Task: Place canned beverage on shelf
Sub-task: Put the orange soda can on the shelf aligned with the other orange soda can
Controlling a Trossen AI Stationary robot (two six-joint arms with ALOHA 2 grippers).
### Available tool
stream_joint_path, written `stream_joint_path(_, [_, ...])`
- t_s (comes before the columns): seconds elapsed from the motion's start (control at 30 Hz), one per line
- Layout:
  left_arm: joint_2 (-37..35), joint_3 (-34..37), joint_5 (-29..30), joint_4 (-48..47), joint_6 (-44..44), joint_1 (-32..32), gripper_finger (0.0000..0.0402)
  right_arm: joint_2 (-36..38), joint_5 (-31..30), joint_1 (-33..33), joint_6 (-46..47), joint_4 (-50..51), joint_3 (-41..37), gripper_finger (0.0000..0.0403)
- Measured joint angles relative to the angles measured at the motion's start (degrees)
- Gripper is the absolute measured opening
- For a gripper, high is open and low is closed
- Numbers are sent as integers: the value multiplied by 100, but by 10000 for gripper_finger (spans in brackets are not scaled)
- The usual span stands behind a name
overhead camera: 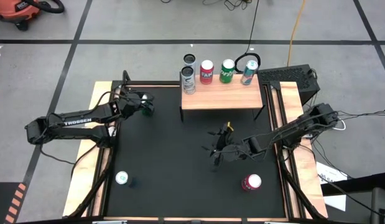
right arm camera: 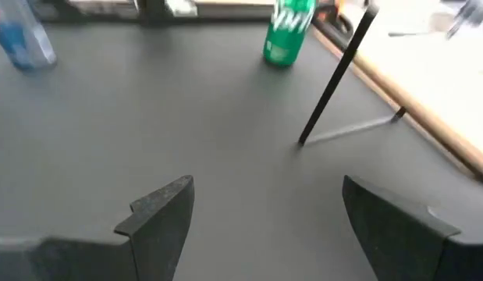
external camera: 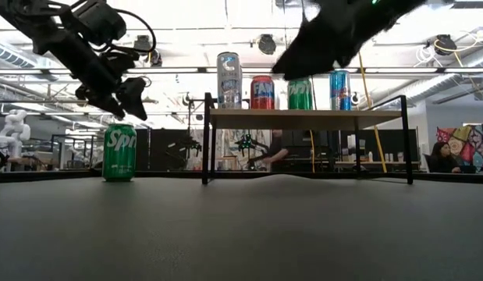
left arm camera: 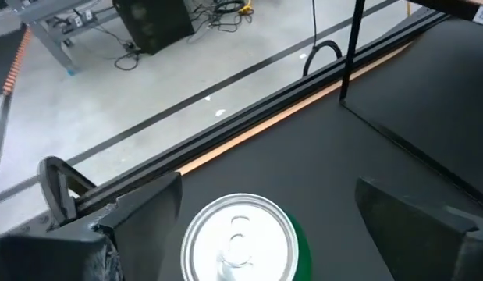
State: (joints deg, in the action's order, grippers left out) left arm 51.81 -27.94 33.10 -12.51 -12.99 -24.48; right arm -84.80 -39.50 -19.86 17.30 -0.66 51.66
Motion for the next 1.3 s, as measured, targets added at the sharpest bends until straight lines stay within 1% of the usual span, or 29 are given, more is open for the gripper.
stream_joint_path(0.07, [-11, 0, 0, 1, -67, 35, 377, 298, -118, -62, 2, 172, 7, 313])
stream_joint_path(0.17, [-108, 0, 1, 1, -65, 165, 377, 820, -92, -160, 24, 582, 2, 313])
stream_joint_path(0.27, [-313, 0, -2, -14, -20, 381, 377, 1288, -94, -234, 178, 1007, 4, 313])
stream_joint_path(0.33, [-511, 0, -2, -59, -18, 561, 377, 1464, -95, -245, 347, 1226, 4, 313])
stream_joint_path(0.47, [-960, 0, 2, -279, -19, 1013, 377, 1531, -95, -291, 693, 1560, 4, 313])
stream_joint_path(0.53, [-1175, 0, 46, -452, -32, 1270, 377, 1444, -99, -333, 822, 1630, 4, 313])
stream_joint_path(0.67, [-1423, 0, 432, -936, -495, 1801, 377, 1219, -98, -448, 898, 1561, 2, 313])
stream_joint_path(0.73, [-1434, 5, 481, -915, -619, 2086, 377, 1166, -46, -497, 898, 1590, 4, 313])
stream_joint_path(0.8, [-1378, 35, 444, -695, -624, 2401, 377, 1194, 388, -521, 910, 1753, 4, 313])
stream_joint_path(0.93, [-1123, 44, 443, -225, -619, 2975, 377, 1461, 1928, -540, 1273, 2447, 207, 313])
stream_joint_path(0.97, [-1039, 44, 461, -51, -617, 3096, 377, 1519, 2167, -544, 1422, 2650, 317, 313])
stream_joint_path(1.0, [-939, 44, 467, 146, -602, 3218, 377, 1560, 2232, -561, 1559, 2875, 436, 313])
stream_joint_path(1.1, [-525, 46, 486, 953, -406, 3553, 377, 1560, 1957, -670, 2002, 3711, 841, 313])
stream_joint_path(1.2, [105, 46, 490, 2264, 32, 3887, 377, 1406, 1911, -804, 2483, 4685, 1319, 313])
stream_joint_path(1.3, [846, 46, 485, 3659, 558, 4186, 377, 1260, 1860, -1032, 3164, 5604, 1711, 313])
